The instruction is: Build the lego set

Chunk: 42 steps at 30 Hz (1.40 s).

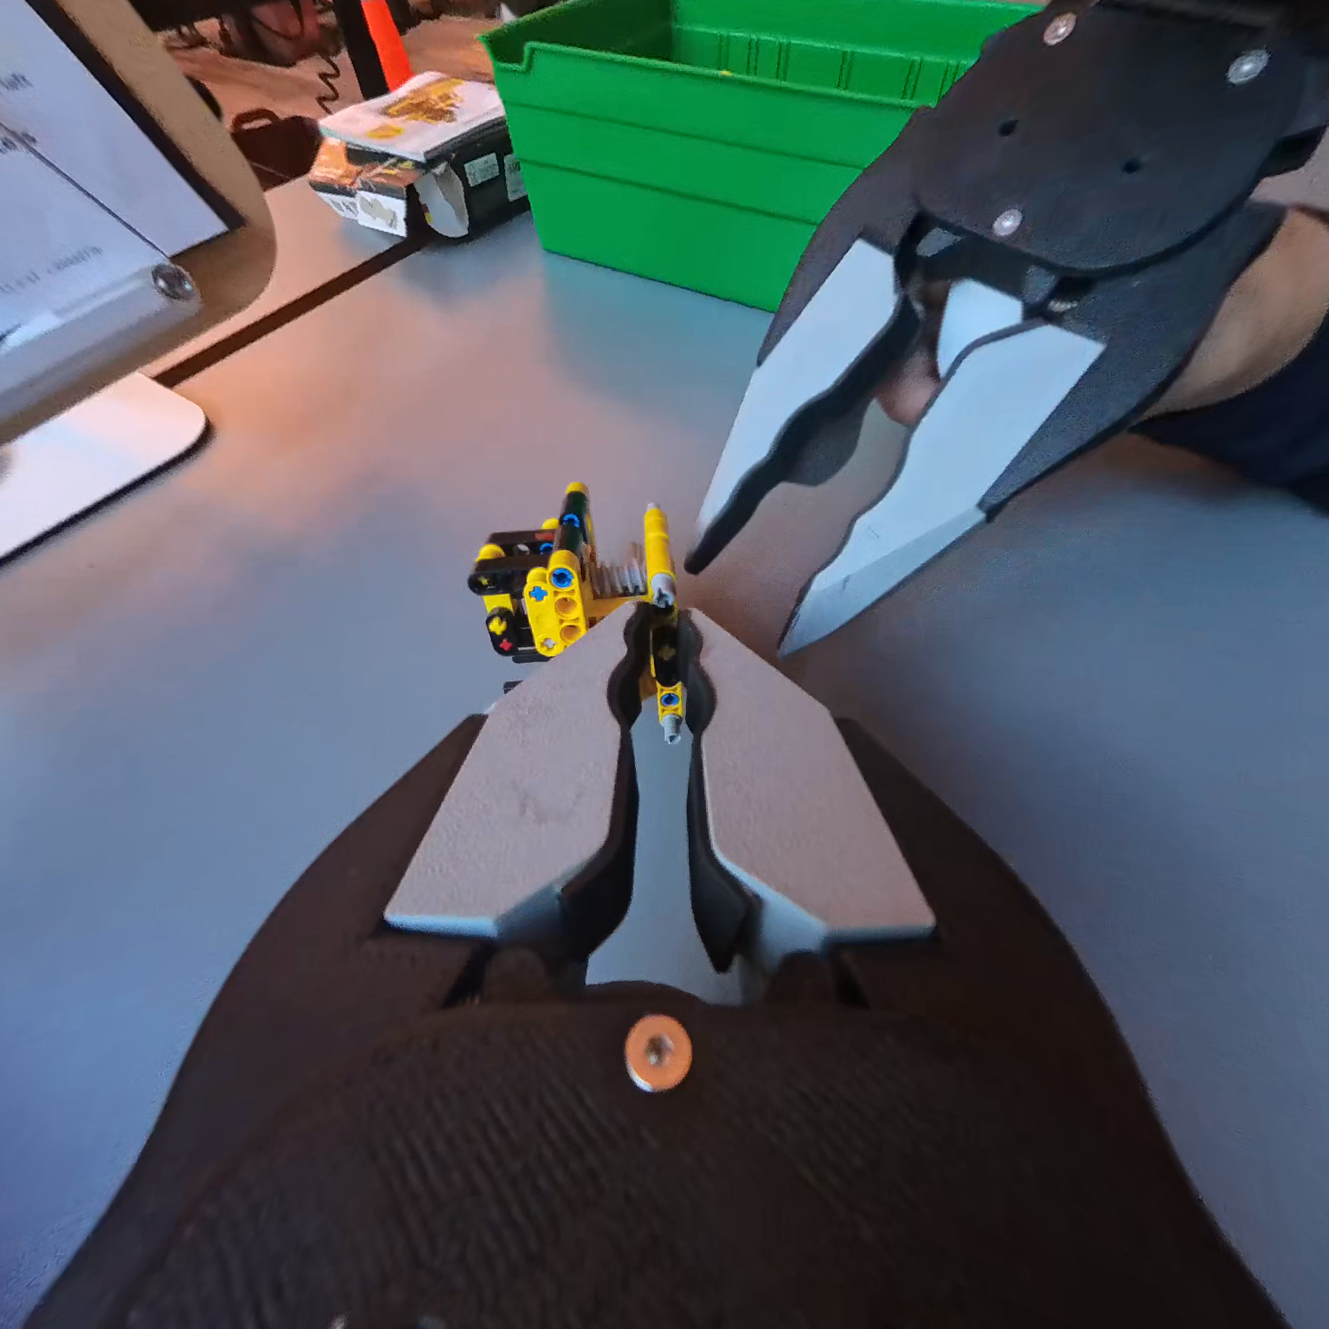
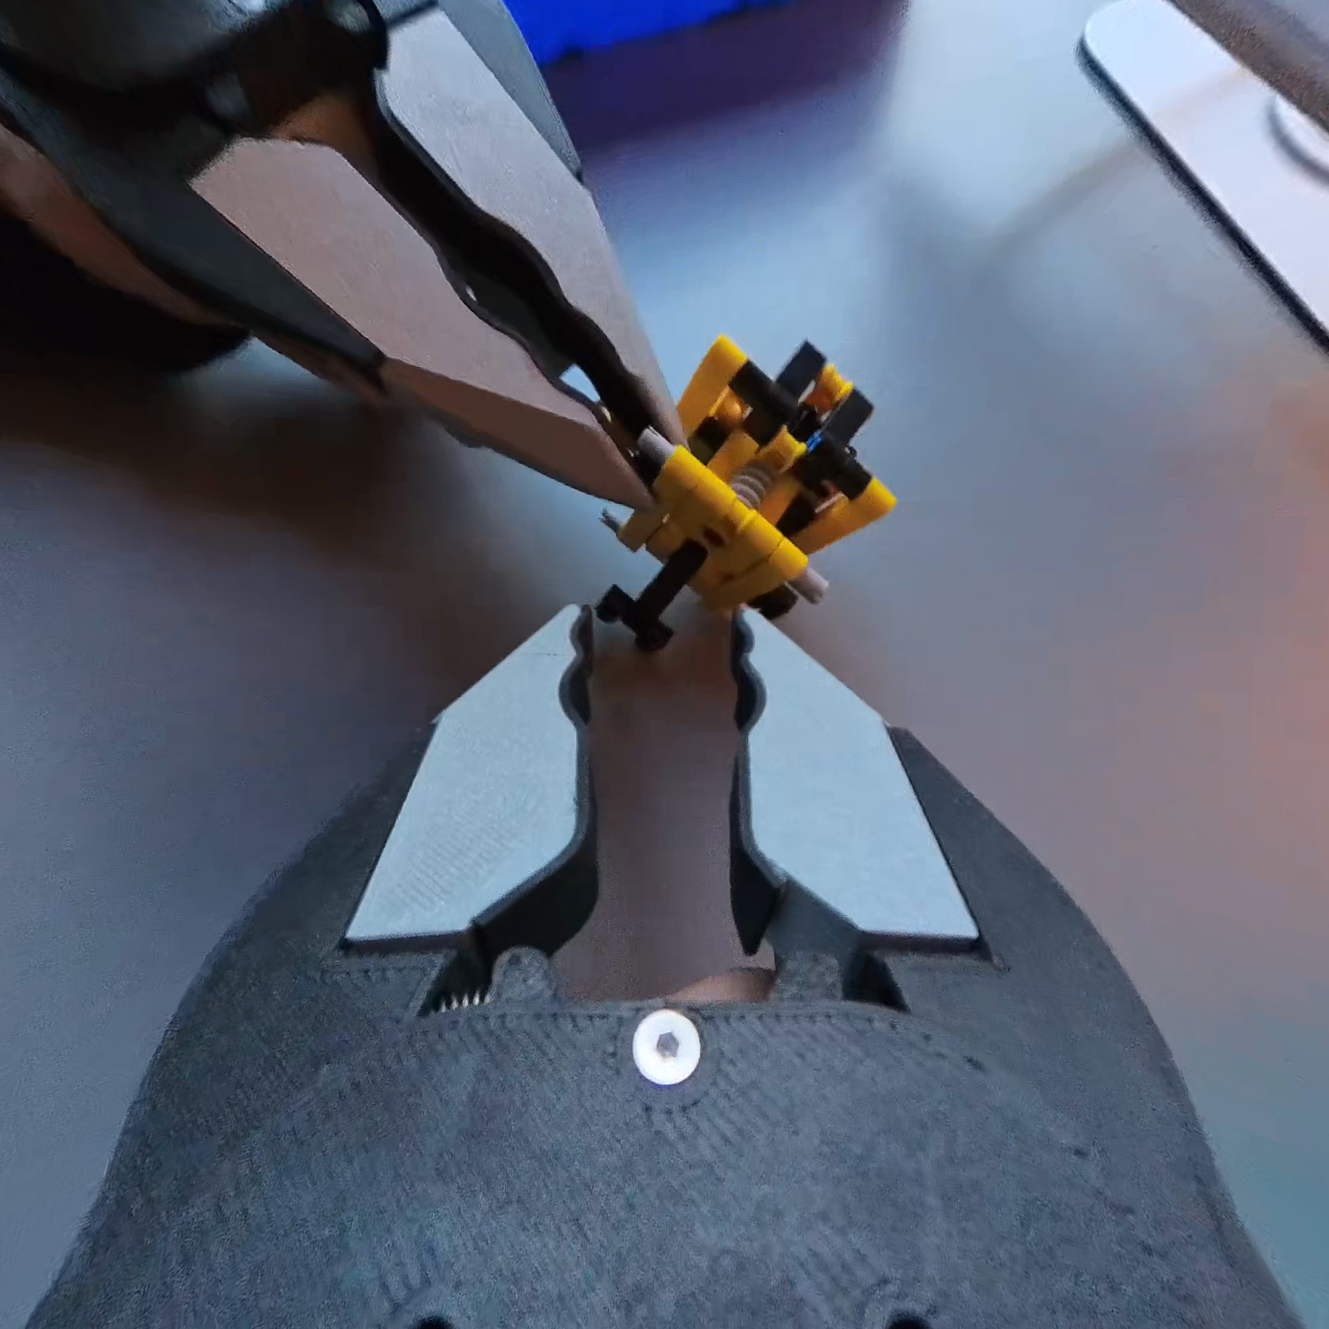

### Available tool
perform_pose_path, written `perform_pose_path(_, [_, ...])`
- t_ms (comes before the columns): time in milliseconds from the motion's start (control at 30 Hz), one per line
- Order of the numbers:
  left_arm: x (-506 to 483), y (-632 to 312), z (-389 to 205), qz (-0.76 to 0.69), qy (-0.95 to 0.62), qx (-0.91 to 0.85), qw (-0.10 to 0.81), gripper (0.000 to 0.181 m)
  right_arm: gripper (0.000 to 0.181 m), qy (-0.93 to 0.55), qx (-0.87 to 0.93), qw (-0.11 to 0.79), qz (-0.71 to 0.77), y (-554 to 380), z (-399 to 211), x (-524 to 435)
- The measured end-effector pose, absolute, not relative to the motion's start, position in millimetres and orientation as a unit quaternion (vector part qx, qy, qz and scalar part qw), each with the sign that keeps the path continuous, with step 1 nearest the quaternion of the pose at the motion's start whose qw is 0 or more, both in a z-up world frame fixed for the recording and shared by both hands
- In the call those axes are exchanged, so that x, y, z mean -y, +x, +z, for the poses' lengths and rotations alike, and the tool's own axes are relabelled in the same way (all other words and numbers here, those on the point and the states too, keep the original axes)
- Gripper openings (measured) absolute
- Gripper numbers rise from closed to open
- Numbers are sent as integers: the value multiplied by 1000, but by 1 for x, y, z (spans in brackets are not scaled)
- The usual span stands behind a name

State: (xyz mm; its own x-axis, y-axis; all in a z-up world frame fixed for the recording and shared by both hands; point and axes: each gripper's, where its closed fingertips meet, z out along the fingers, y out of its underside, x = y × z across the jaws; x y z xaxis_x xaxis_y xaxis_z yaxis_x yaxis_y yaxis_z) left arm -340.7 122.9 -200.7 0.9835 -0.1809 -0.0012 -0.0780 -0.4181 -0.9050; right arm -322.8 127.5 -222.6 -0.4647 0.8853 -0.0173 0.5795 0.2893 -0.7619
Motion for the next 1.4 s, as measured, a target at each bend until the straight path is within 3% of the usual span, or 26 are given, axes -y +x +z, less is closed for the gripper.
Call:
perform_pose_path(33, [-123, -340, -201, -60, -840, -71, 534, 4, 33, -475, 771, 205, 372, -323, -222, -126])
perform_pose_path(167, [-121, -335, -198, -122, -834, -49, 536, 4, 24, -466, 765, 266, 357, -326, -209, -145])
perform_pose_path(333, [-120, -342, -188, -208, -807, 17, 553, 4, 31, -478, 751, 235, 389, -326, -208, -143])
perform_pose_path(467, [-116, -345, -175, -308, -761, 69, 567, 4, 28, -442, 748, 325, 372, -335, -196, -143])
perform_pose_path(633, [-106, -338, -168, -352, -745, 22, 567, 4, 17, -436, 745, 280, 419, -330, -194, -135])
perform_pose_path(800, [-82, -330, -138, -418, -692, -60, 586, 4, 18, -361, 714, 244, 548, -311, -153, -114])
perform_pose_path(933, [-83, -317, -143, -396, -707, -88, 580, 4, 25, -337, 713, 255, 559, -307, -144, -110])
perform_pose_path(1033, [-82, -300, -150, -373, -718, -129, 573, 3, 5, -301, 734, 258, 552, -300, -145, -98])
perform_pose_path(1200, [-85, -298, -159, -348, -735, -138, 565, 3, 6, -288, 763, 272, 510, -298, -155, -96])
perform_pose_path(1267, [-83, -297, -156, -353, -729, -141, 569, 3, 17, -300, 760, 243, 523, -296, -156, -98])
perform_pose_path(1400, [-81, -297, -150, -357, -720, -147, 577, 4, 11, -295, 762, 225, 530, -294, -158, -95])
